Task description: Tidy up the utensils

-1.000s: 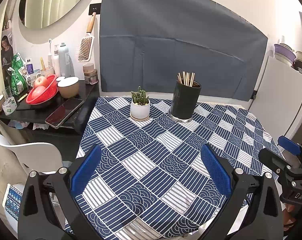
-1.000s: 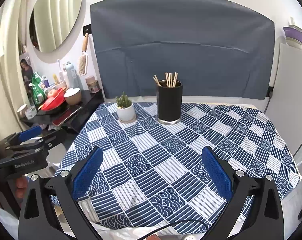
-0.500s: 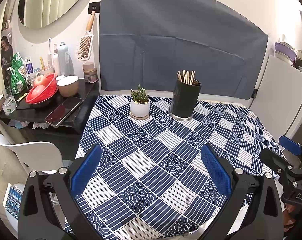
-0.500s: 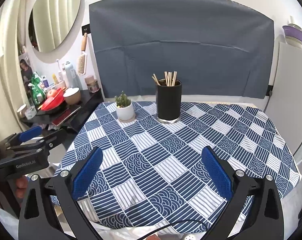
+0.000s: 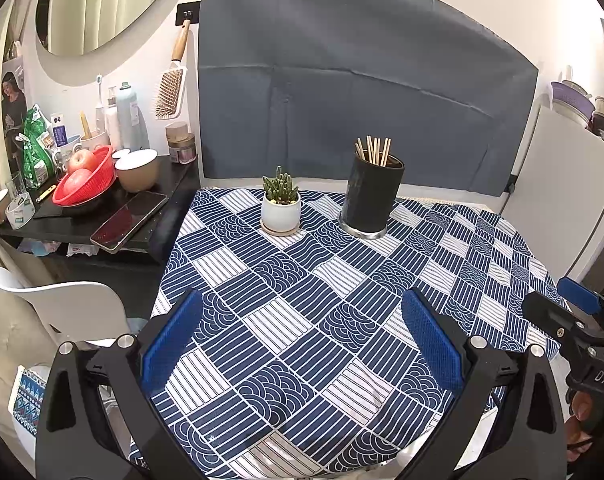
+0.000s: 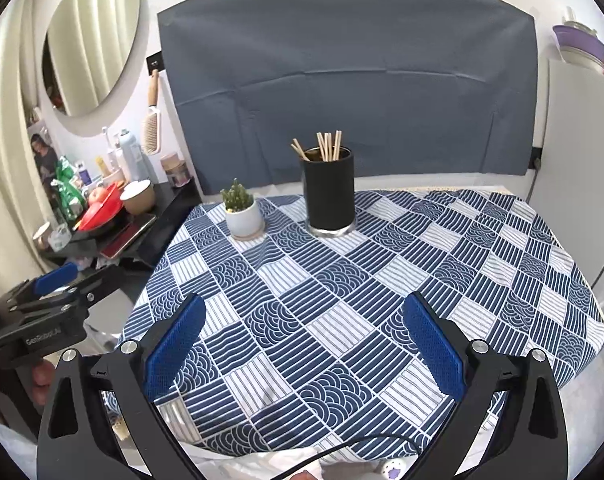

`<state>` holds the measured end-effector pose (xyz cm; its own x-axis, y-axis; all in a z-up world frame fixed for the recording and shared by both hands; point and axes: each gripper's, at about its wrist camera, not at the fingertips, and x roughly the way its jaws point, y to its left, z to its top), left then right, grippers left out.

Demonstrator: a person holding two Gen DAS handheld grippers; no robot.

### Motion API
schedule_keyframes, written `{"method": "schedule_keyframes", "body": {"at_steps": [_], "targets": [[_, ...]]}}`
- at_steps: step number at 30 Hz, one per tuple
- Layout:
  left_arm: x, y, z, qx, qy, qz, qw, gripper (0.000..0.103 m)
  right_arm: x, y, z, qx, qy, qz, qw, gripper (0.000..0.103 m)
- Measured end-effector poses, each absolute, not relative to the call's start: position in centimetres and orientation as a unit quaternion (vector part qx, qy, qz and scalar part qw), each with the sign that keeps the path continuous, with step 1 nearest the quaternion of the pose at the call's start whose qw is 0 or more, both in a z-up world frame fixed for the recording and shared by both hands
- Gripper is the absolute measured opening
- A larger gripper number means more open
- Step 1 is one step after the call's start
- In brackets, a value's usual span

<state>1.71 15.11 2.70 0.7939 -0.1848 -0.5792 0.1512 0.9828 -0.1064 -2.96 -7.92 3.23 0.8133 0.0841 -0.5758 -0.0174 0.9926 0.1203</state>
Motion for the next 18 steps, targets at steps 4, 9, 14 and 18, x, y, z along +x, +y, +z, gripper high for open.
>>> {"method": "schedule_keyframes", "body": {"at_steps": [4, 9, 14, 18], "targets": [[1.75, 14.99, 2.68, -0.026, 0.308, -0.091, 0.947, 0.097, -2.97, -7.84, 3.21, 0.050, 0.303, 0.028, 0.951, 0.095], [1.79, 14.77, 2.66, -0.024, 0.308, -0.092, 0.947, 0.097, -2.91, -8.00, 3.26, 0.050, 0.302, 0.029, 0.952, 0.095], [1.90, 14.64, 2.78, -0.026, 0.305, -0.101, 0.947, 0.097, -2.74, -8.12, 3.27, 0.048, 0.301, 0.030, 0.952, 0.095], [2.23, 14.50, 2.96, -0.030, 0.301, -0.113, 0.947, 0.097, -2.48, -8.26, 3.33, 0.045, 0.299, 0.028, 0.953, 0.095]]}}
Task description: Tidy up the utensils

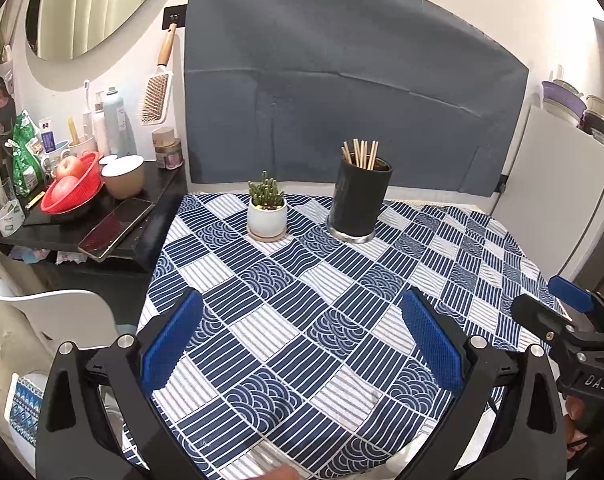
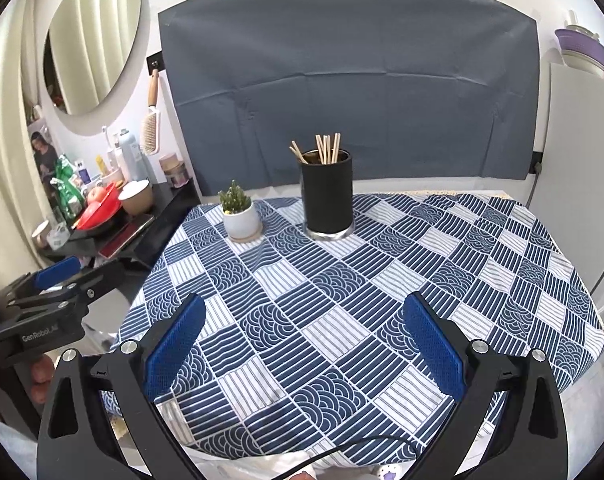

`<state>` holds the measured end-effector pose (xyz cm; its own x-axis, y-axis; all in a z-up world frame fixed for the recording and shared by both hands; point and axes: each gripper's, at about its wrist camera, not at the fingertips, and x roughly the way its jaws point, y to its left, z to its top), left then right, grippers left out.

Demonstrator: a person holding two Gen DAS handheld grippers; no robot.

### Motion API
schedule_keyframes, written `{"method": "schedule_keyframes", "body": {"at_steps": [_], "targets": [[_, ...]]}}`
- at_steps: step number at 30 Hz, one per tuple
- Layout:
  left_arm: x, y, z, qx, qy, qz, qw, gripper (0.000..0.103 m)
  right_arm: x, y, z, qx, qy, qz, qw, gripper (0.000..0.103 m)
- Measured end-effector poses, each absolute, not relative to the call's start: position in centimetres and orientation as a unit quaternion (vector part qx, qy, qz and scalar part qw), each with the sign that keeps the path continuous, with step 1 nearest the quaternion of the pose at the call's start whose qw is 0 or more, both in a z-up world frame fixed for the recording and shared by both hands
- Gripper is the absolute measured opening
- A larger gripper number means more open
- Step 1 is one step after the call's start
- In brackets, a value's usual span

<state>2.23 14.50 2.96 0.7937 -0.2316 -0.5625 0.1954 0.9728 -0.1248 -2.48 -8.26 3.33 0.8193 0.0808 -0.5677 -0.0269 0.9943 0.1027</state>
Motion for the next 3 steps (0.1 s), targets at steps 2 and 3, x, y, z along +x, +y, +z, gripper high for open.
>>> {"method": "schedule_keyframes", "body": {"at_steps": [2, 3], "targets": [[2.51, 14.47, 3.10, -0.033, 0.298, -0.109, 0.948, 0.097, -2.27, -8.41, 3.48, 0.041, 0.296, 0.026, 0.954, 0.095], [2.70, 14.47, 3.17, -0.033, 0.297, -0.103, 0.949, 0.097, -2.16, -8.51, 3.54, 0.039, 0.295, 0.025, 0.954, 0.095]]}}
